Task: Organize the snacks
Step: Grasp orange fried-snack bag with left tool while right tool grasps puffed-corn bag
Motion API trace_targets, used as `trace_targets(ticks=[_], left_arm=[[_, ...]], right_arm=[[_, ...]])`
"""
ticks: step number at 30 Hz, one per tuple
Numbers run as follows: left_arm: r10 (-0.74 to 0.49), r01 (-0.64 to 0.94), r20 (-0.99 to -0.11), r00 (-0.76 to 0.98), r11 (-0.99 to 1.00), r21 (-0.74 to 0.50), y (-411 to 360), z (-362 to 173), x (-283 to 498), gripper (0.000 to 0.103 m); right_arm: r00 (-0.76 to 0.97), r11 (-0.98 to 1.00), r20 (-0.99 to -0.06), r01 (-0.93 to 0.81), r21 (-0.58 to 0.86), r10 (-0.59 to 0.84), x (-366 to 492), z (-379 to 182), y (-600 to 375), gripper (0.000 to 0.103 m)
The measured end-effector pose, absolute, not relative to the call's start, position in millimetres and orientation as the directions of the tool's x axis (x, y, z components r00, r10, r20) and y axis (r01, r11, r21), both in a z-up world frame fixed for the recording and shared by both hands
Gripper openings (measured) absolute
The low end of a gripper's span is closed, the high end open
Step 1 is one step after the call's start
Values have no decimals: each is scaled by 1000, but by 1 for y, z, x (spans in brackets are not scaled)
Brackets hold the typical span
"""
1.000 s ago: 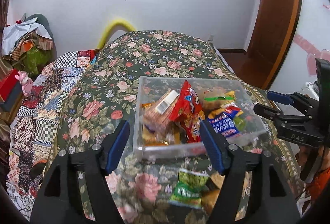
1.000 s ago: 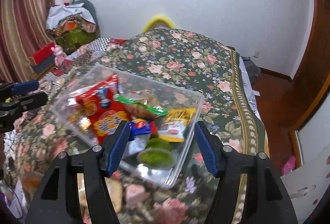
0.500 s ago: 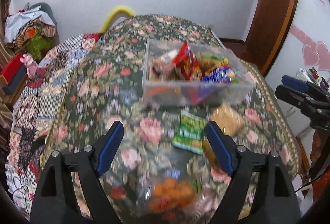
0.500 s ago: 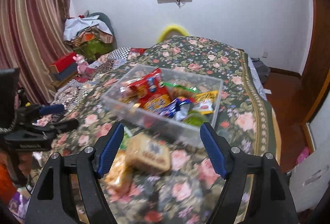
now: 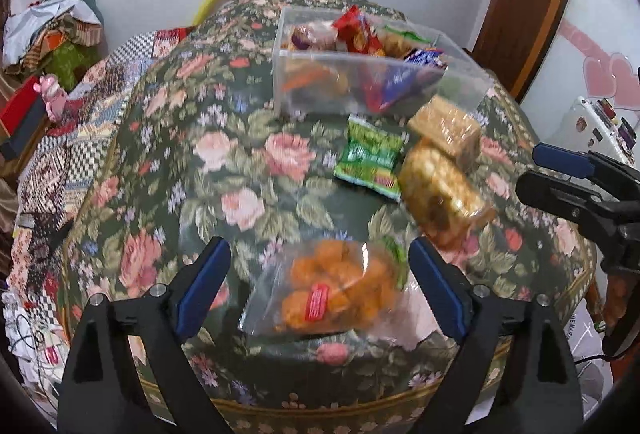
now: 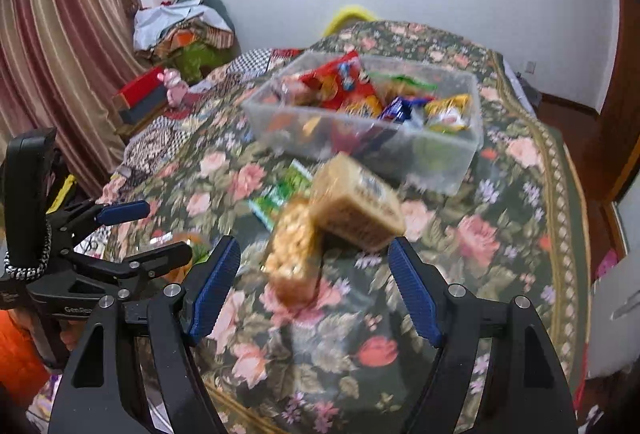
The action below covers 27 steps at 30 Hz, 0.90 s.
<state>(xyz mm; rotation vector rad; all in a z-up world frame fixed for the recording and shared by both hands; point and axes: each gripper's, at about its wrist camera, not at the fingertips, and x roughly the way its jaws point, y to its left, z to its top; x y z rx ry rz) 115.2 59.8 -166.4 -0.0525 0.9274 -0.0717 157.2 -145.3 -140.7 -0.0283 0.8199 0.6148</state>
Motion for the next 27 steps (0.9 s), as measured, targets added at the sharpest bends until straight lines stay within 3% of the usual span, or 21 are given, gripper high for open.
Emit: trace_targets(ticks=[12, 14, 15, 20, 24, 27], left_arm=[[-162, 24, -797, 582, 983, -181, 66, -199, 118, 95], [-170, 12, -789, 591, 979, -202, 70, -202, 120, 87], [-174, 12, -786, 593, 978, -208, 72, -203, 121, 79], [-193, 33, -773, 604, 975, -218, 75, -204, 120, 64], [-203, 26, -766, 610, 971, -236, 80, -204, 119, 55], [-197, 13, -768, 610, 971, -239, 82, -202, 119, 55]], right_arm=[[439, 806, -734, -538, 247, 518, 166, -169, -117, 74], [428, 803, -739, -539, 255, 521, 171, -173, -112, 74], [424, 802, -739, -539, 258, 523, 172, -174, -110, 73], [409, 806, -753, -530, 263, 515, 180, -184, -101, 55], [408, 814, -765, -523, 252, 499, 183, -191, -97, 33], [404, 803, -755, -534, 265, 517, 180, -191, -98, 31]])
